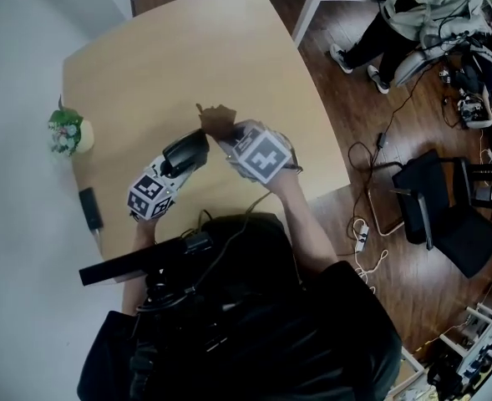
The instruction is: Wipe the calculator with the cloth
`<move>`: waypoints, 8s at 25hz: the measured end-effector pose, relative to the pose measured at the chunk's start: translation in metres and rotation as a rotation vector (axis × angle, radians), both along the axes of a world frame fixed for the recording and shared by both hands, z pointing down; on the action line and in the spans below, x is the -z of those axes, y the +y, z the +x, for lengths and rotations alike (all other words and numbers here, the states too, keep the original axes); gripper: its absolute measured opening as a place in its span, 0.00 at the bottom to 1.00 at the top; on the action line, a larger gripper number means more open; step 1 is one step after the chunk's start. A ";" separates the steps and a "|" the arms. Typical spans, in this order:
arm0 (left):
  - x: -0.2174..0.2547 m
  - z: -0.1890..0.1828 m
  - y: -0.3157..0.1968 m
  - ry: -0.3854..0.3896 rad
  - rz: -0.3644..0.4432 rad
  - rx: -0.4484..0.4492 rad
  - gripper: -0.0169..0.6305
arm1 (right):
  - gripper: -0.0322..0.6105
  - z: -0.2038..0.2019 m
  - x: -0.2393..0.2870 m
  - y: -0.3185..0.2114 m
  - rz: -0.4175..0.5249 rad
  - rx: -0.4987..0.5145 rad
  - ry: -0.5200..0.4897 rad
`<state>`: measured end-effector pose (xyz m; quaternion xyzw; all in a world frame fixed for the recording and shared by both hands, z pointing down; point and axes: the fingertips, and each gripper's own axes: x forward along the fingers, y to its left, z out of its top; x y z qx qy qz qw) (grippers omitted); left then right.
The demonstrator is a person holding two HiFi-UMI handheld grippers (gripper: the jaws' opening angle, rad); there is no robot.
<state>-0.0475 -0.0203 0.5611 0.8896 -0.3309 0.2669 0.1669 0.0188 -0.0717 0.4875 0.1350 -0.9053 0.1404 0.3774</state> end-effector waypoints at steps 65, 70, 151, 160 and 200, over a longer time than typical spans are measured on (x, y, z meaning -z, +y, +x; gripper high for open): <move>-0.055 -0.054 -0.007 1.178 -0.388 0.540 0.46 | 0.13 -0.103 -0.154 0.034 -0.152 0.167 -0.035; -0.068 -0.053 -0.021 1.057 -0.412 0.610 0.51 | 0.13 -0.101 -0.183 0.023 -0.232 0.142 0.031; -0.125 -0.101 -0.085 1.156 -0.517 0.937 0.42 | 0.13 -0.046 -0.207 -0.099 -0.300 -0.208 -0.054; -0.128 -0.103 -0.082 1.165 -0.516 0.952 0.40 | 0.13 -0.041 -0.208 -0.089 -0.317 -0.247 -0.086; 0.246 0.002 0.103 1.779 0.230 -0.060 0.02 | 0.12 0.096 0.143 0.051 -0.661 -0.147 -1.527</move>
